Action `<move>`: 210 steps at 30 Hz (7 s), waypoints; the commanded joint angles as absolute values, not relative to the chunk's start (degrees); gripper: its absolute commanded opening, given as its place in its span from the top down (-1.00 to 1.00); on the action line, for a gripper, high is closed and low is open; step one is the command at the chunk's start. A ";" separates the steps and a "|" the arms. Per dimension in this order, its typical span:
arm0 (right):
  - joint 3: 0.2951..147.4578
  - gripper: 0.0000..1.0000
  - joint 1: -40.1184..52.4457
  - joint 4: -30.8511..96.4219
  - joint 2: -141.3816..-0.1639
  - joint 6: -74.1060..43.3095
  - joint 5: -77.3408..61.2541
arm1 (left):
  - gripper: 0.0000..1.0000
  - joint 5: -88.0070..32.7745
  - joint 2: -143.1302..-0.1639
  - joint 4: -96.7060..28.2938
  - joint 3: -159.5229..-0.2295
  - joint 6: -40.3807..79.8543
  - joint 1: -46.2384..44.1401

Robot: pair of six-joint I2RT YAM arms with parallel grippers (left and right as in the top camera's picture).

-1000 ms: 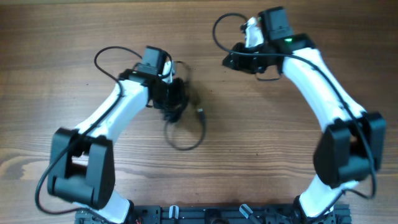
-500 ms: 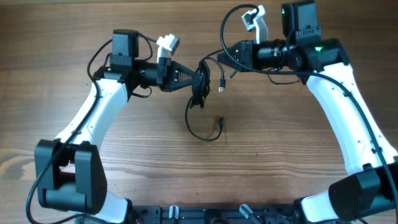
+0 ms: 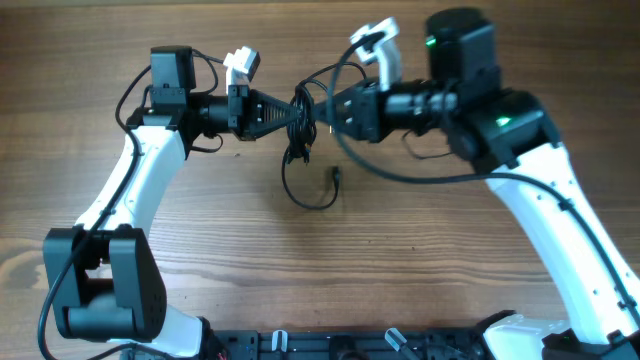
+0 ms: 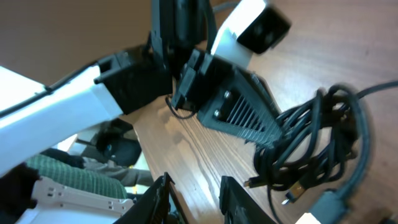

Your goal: Untangle cables

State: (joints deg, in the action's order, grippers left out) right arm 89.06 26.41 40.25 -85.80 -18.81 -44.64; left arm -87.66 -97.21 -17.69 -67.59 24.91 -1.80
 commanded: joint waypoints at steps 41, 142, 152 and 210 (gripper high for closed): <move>88.86 0.22 24.95 32.64 -104.47 -19.03 -33.10 | 0.92 -90.35 -95.98 -17.37 -68.66 27.49 -1.74; 88.88 0.38 24.58 30.09 -110.43 -42.19 -31.09 | 0.92 -71.94 -95.98 -13.45 -68.64 45.47 -1.58; 88.79 0.50 24.58 30.20 -112.18 -43.46 -28.75 | 0.92 -71.09 -95.98 -13.47 -68.64 45.47 -1.58; 88.79 0.04 19.94 44.10 -103.85 -27.20 -34.00 | 0.92 -68.16 -95.98 -24.58 -68.64 33.52 -0.36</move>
State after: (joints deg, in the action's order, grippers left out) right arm 88.03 19.66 44.71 -101.82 -25.32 -33.45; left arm -63.55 -96.18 -25.23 -68.31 31.48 -0.62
